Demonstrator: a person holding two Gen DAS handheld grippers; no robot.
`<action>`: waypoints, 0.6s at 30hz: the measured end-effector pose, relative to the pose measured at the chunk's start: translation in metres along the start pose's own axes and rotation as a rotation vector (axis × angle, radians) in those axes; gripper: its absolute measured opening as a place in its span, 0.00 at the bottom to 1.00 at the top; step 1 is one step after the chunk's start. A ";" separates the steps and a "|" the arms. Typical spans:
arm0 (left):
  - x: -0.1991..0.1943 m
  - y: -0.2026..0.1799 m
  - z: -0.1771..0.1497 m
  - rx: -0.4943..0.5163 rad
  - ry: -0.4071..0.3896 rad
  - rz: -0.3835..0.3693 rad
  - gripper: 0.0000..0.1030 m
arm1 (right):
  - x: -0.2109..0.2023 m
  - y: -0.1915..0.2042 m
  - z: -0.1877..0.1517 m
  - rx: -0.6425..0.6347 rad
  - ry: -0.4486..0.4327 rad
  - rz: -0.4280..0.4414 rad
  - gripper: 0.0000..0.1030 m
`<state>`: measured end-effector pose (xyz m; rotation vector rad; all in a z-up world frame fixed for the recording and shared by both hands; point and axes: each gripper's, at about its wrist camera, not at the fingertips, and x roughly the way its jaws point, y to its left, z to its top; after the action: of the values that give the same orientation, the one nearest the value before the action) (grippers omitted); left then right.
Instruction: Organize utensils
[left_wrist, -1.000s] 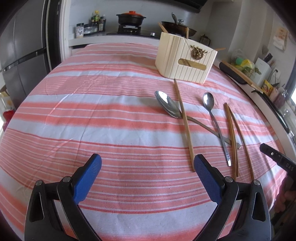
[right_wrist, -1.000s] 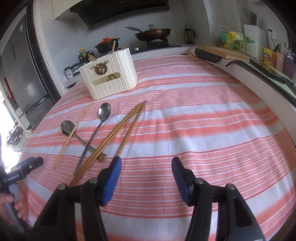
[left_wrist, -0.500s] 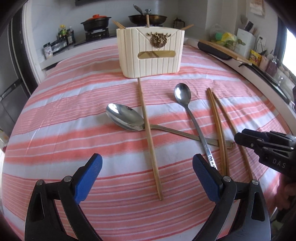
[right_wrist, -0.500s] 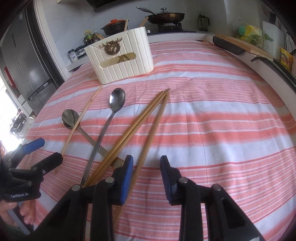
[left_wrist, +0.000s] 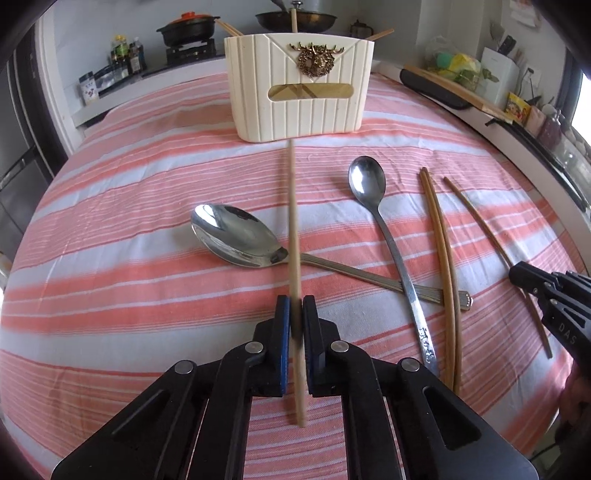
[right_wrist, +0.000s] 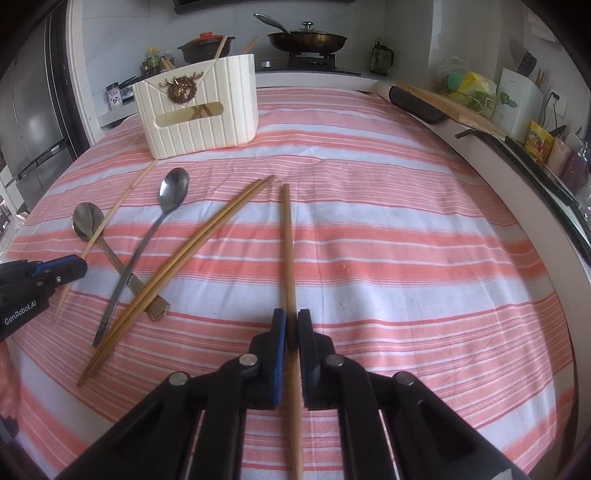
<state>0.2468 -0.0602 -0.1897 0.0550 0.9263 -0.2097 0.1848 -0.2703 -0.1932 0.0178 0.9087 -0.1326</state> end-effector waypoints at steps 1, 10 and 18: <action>-0.003 0.003 -0.001 -0.015 -0.009 -0.001 0.05 | -0.001 -0.003 -0.001 0.008 -0.002 -0.010 0.05; -0.068 0.050 -0.023 -0.141 -0.120 0.043 0.05 | -0.005 -0.020 -0.008 0.028 -0.009 -0.035 0.05; -0.076 0.098 -0.057 -0.256 -0.093 0.116 0.05 | -0.011 -0.019 -0.015 -0.009 -0.002 -0.048 0.05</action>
<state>0.1776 0.0554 -0.1681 -0.1364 0.8479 0.0149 0.1637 -0.2873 -0.1929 -0.0119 0.9081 -0.1732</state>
